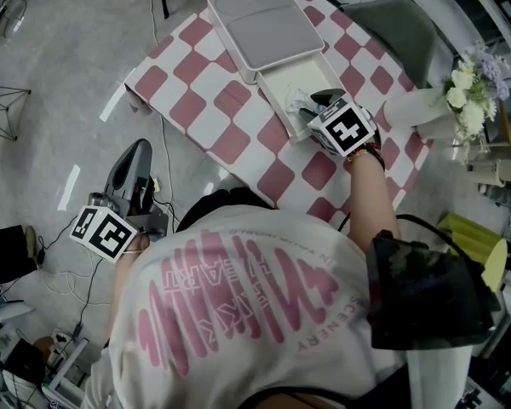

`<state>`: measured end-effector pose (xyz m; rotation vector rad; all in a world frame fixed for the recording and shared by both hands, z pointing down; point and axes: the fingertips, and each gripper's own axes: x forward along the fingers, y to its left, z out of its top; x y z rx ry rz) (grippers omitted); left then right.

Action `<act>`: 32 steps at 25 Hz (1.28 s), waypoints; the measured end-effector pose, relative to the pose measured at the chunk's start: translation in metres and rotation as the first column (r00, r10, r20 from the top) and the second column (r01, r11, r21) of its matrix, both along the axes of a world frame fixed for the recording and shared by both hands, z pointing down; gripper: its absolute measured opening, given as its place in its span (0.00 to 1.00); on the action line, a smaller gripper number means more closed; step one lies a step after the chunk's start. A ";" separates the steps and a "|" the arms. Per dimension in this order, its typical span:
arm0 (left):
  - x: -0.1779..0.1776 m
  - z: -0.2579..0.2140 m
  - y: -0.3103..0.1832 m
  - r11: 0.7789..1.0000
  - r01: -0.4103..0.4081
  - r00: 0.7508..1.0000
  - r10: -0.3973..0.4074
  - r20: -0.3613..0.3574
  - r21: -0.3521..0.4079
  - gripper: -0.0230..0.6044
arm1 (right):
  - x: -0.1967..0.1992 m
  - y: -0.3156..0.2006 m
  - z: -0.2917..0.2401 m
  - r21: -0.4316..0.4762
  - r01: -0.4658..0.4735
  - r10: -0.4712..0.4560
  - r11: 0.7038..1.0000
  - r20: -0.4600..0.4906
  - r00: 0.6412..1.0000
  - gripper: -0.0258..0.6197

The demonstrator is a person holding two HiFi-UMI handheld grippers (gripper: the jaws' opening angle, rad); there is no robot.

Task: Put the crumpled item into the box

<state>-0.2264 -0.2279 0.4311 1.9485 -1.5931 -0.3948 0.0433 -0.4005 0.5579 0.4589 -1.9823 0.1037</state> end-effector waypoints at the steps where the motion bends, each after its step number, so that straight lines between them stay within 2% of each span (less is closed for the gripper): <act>1: -0.001 0.000 0.001 1.000 0.001 1.000 -0.001 -0.001 0.001 0.05 | 0.000 0.001 -0.001 0.005 0.000 0.000 1.000 0.000 1.000 0.28; 7: -0.001 0.000 0.003 1.000 0.006 1.000 -0.006 0.000 0.009 0.05 | 0.000 -0.006 -0.012 0.055 -0.037 0.034 0.998 0.059 0.998 0.23; 12: -0.006 -0.002 0.010 1.000 0.005 1.000 -0.005 -0.004 0.017 0.05 | -0.003 -0.008 -0.030 0.107 -0.100 0.089 0.989 0.110 0.990 0.10; 20: -0.004 -0.019 0.006 0.997 -0.011 1.000 0.010 0.005 0.077 0.05 | 0.008 -0.010 -0.056 0.178 -0.220 0.182 0.959 0.206 0.961 0.06; 23: -0.001 -0.030 0.007 0.994 -0.022 1.000 0.021 0.005 0.103 0.05 | 0.011 -0.008 -0.074 0.200 -0.300 0.232 0.933 0.303 0.924 0.05; 26: 0.002 -0.041 0.009 0.991 -0.041 0.999 0.040 0.007 0.129 0.05 | 0.009 -0.003 -0.098 0.207 -0.381 0.265 0.901 0.432 0.862 0.05; 29: 0.005 -0.053 0.011 0.985 -0.065 0.998 0.063 0.017 0.158 0.05 | 0.002 0.008 -0.125 0.220 -0.414 0.238 0.883 0.549 0.801 0.05; 32: 0.009 -0.067 0.016 0.978 -0.097 0.995 0.092 0.036 0.184 0.05 | -0.004 0.026 -0.150 0.246 -0.418 0.189 0.875 0.621 0.761 0.05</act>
